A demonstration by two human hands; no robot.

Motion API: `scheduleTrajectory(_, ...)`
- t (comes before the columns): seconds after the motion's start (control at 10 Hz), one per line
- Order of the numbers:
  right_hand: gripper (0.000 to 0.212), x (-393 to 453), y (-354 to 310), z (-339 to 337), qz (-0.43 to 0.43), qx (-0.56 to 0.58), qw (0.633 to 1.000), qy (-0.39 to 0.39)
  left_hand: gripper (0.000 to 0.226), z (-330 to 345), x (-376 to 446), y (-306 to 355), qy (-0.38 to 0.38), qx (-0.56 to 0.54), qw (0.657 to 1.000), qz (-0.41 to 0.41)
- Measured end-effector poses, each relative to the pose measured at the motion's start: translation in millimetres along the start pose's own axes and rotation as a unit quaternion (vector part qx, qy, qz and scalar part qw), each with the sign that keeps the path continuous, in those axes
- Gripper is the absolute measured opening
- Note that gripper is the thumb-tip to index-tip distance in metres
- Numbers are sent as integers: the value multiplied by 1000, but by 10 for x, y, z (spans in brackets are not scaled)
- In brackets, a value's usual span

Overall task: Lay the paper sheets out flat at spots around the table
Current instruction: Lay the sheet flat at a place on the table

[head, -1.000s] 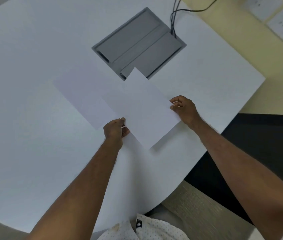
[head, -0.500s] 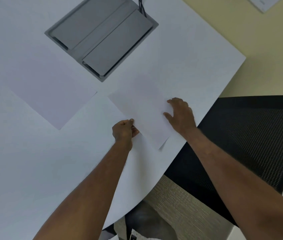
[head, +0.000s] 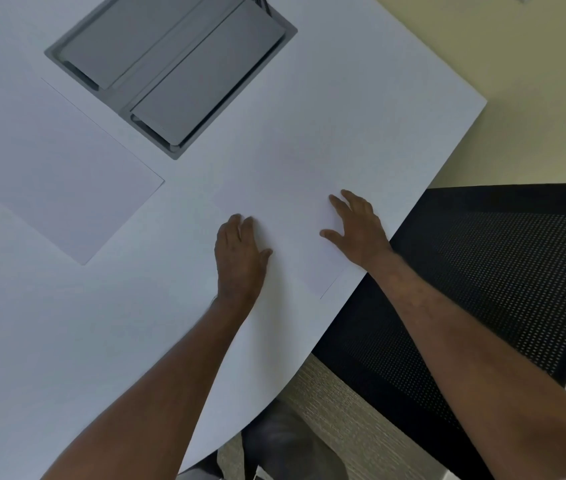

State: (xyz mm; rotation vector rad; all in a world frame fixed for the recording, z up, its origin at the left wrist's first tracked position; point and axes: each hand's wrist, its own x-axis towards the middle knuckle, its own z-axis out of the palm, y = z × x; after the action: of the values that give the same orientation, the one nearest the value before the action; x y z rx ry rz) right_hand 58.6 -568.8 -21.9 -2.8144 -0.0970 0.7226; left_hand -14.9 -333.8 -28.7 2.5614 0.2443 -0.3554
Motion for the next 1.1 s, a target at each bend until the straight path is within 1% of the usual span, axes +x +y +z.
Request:
scheduleTrajectory(0.1, 78, 20, 39, 0, -3, 8, 1000, 2, 69, 54, 18, 29, -21, 29, 999, 18)
scheduleTrajectory(0.5, 79, 58, 143, 44, -6, 13, 1000, 19, 68, 138, 64, 51, -23, 35, 999, 22)
scheduleTrajectory(0.9, 78, 61, 135, 40, -8, 7, 1000, 15, 68, 144, 59, 31, -22, 30, 999, 30)
scheduleTrajectory(1.0, 79, 56, 102, 4, -2, 0, 1000, 2, 69, 121, 64, 6, -28, 18, 999, 35)
scheduleTrajectory(1.1, 76, 31, 14, -8, 3, -4, 1000, 19, 69, 61, 44, -43, -28, -8, 999, 40)
